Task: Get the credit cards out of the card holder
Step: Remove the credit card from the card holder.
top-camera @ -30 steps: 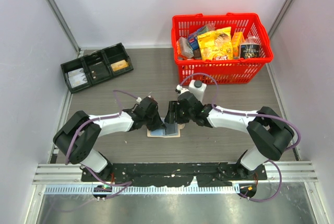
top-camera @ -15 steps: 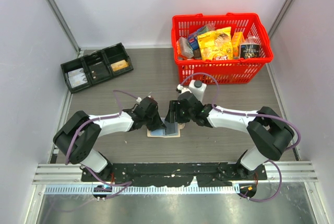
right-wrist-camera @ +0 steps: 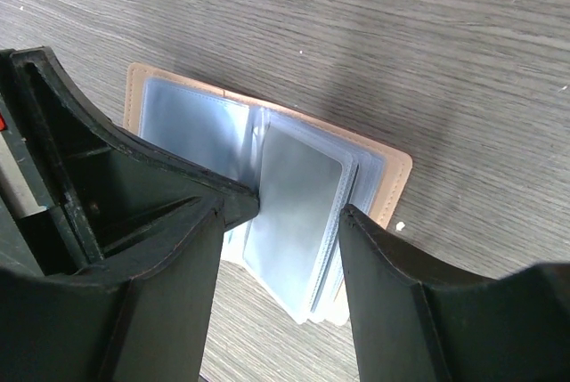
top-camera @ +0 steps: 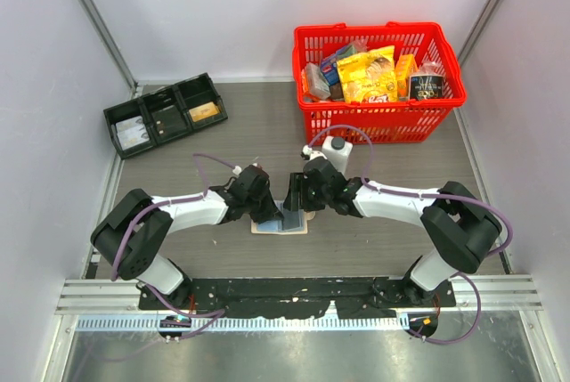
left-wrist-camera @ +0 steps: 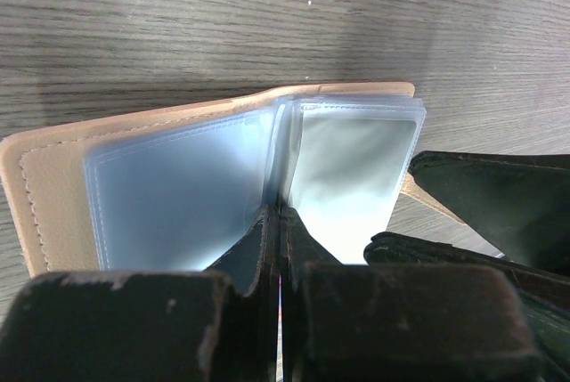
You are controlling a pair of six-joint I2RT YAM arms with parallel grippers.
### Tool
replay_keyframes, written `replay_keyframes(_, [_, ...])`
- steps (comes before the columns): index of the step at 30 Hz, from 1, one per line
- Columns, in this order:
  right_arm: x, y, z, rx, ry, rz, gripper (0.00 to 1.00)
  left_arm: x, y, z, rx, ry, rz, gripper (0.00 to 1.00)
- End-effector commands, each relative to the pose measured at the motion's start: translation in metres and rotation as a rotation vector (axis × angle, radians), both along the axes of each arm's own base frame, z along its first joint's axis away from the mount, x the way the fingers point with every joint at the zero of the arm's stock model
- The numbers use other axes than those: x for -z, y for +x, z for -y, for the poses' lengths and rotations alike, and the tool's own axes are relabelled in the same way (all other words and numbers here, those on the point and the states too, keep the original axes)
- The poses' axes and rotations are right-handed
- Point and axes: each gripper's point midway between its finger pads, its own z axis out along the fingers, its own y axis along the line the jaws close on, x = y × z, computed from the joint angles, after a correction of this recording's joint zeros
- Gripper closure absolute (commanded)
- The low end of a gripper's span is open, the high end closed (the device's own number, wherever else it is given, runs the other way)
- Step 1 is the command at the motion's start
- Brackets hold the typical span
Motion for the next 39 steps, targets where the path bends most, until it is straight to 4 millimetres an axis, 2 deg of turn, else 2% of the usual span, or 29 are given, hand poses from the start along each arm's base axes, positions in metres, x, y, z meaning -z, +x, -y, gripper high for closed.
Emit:
replay_keyframes(1, [0.0,0.002,-0.002,0.006,0.013,0.001,0.41,0.01,-0.012,-0.002,0.016,0.01,-0.041,1.0])
replay_keyframes(15, [-0.021,-0.002,-0.019,-0.056,0.107,0.022,0.46,0.004,-0.01,0.001,0.021,-0.003,-0.032,1.0])
replay_keyframes(22, [-0.038,-0.004,-0.029,-0.1,0.163,0.04,0.5,-0.018,-0.003,0.0,0.011,-0.014,0.023,0.9])
replay_keyframes(26, [-0.042,-0.006,-0.034,-0.123,0.191,0.029,0.51,-0.029,-0.002,-0.005,-0.001,-0.005,0.054,0.85])
replay_keyframes(34, [-0.048,-0.009,-0.044,-0.158,0.234,0.017,0.55,-0.041,-0.005,-0.025,-0.035,0.036,0.094,0.83])
replay_keyframes(39, [-0.057,-0.016,-0.053,-0.212,0.278,0.018,0.57,-0.048,-0.005,-0.047,-0.098,0.086,0.144,0.8])
